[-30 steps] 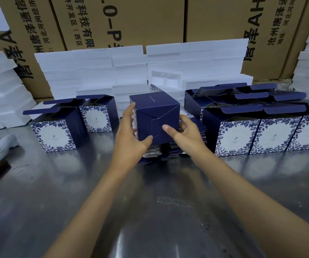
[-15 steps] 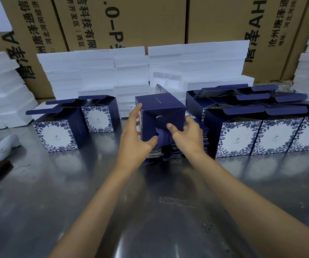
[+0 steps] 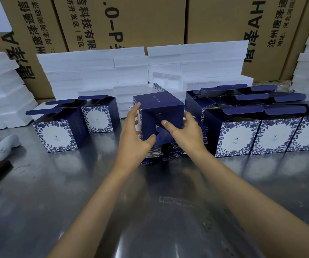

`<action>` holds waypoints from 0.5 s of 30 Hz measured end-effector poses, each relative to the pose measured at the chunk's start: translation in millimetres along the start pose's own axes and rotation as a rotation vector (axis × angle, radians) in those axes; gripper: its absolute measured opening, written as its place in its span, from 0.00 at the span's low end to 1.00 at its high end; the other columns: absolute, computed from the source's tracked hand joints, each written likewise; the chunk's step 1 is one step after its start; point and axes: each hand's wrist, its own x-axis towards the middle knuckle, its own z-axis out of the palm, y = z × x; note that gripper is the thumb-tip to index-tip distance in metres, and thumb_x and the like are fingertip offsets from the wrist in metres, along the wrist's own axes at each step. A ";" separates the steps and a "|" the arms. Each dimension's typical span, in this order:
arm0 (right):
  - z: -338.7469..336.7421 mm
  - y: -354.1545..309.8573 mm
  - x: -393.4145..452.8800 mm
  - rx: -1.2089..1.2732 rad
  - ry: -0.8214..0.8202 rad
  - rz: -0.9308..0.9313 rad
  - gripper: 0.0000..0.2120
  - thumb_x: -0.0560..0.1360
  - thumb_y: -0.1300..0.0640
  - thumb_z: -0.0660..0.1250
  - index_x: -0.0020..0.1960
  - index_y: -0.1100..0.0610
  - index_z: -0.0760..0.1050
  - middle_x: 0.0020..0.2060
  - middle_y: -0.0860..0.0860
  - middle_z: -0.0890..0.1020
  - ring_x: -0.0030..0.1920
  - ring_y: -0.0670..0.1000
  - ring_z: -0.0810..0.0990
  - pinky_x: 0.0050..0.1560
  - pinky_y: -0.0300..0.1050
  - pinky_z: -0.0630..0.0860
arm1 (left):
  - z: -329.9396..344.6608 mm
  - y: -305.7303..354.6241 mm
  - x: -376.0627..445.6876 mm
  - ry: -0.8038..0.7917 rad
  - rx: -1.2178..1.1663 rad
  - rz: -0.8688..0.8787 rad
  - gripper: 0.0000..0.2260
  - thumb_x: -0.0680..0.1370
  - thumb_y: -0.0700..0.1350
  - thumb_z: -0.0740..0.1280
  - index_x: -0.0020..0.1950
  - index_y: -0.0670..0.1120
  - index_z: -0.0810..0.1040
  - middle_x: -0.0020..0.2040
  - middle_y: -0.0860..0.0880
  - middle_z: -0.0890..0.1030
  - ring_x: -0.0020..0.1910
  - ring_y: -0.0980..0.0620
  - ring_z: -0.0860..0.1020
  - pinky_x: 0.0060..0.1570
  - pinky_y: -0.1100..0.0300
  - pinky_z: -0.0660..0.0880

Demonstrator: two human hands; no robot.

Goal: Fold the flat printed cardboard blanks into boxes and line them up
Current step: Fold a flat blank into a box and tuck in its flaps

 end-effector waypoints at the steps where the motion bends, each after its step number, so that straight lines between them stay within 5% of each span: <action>1: -0.5 -1.3 1.5 -0.011 -0.022 -0.016 0.25 0.70 0.45 0.78 0.62 0.48 0.72 0.51 0.43 0.84 0.55 0.48 0.83 0.59 0.53 0.79 | 0.0 -0.3 0.8 0.004 0.006 -0.003 0.41 0.71 0.37 0.75 0.77 0.60 0.60 0.72 0.54 0.71 0.68 0.49 0.73 0.63 0.47 0.76; 7: 1.9 2.5 0.4 -0.138 -0.131 -0.080 0.36 0.68 0.49 0.81 0.68 0.48 0.65 0.57 0.45 0.81 0.56 0.51 0.80 0.55 0.48 0.79 | 7.9 0.3 2.6 0.118 0.086 -0.010 0.44 0.72 0.41 0.76 0.80 0.59 0.54 0.72 0.52 0.70 0.69 0.52 0.72 0.66 0.49 0.73; 11: 4.8 9.9 -4.6 -0.096 -0.106 -0.111 0.35 0.68 0.50 0.80 0.68 0.46 0.65 0.54 0.42 0.81 0.56 0.48 0.81 0.56 0.47 0.78 | 9.0 7.3 12.6 0.192 0.327 0.032 0.33 0.75 0.56 0.72 0.75 0.65 0.59 0.64 0.53 0.71 0.54 0.49 0.78 0.50 0.52 0.77; 15: 8.6 12.6 -4.2 -0.061 -0.083 -0.122 0.35 0.69 0.49 0.80 0.69 0.44 0.66 0.57 0.43 0.83 0.57 0.47 0.82 0.57 0.49 0.79 | 8.6 16.5 28.5 0.233 0.556 0.063 0.21 0.74 0.62 0.70 0.59 0.54 0.69 0.60 0.53 0.71 0.43 0.42 0.79 0.39 0.54 0.68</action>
